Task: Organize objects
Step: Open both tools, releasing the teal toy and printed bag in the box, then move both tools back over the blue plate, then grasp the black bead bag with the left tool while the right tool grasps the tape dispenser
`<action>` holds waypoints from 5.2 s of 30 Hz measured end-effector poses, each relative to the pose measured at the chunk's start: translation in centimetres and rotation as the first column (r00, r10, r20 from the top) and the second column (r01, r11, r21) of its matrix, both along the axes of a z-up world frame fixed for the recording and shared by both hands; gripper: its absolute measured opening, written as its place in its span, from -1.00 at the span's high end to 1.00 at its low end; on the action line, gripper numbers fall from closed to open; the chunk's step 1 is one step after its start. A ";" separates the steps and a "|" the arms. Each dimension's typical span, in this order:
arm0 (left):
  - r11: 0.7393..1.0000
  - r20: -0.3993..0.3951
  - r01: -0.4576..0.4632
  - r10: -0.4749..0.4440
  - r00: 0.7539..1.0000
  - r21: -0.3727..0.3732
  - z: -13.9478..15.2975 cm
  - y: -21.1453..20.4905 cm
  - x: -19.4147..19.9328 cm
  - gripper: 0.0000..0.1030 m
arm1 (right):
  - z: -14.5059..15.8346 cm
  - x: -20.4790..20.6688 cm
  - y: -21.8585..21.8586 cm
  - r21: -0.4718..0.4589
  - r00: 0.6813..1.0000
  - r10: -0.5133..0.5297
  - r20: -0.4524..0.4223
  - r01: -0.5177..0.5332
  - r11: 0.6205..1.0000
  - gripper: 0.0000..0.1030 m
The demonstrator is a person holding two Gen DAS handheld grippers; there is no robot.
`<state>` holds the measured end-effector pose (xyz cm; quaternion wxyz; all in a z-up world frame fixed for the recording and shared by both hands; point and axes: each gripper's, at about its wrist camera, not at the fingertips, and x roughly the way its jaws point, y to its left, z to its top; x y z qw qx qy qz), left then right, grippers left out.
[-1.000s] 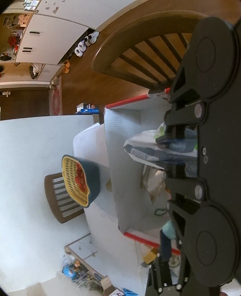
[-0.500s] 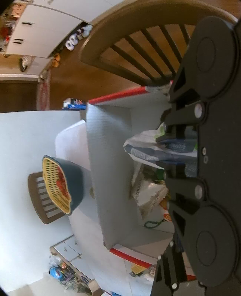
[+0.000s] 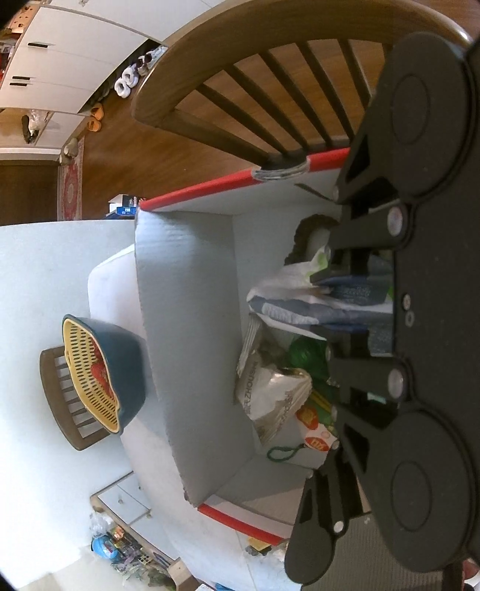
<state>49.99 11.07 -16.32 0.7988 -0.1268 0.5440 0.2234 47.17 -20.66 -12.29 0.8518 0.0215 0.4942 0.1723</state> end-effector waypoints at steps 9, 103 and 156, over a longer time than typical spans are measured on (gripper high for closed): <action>0.999 -0.063 -0.024 0.022 0.998 -0.032 -0.3 0.4 0.5 0.41 | 0.2 -0.5 -0.8 0.013 1.000 0.002 -0.012 -0.002 1.000 0.51; 0.923 0.309 -0.346 0.285 0.907 0.166 8.6 15.3 -36.8 -0.98 | 5.2 -11.4 26.8 0.015 0.994 0.043 0.097 -0.045 0.999 -0.93; 0.958 0.274 -0.190 0.128 0.953 0.213 0.5 22.2 -34.3 -0.96 | -3.3 -7.6 30.5 0.048 0.969 -0.172 -0.177 0.183 0.982 -0.35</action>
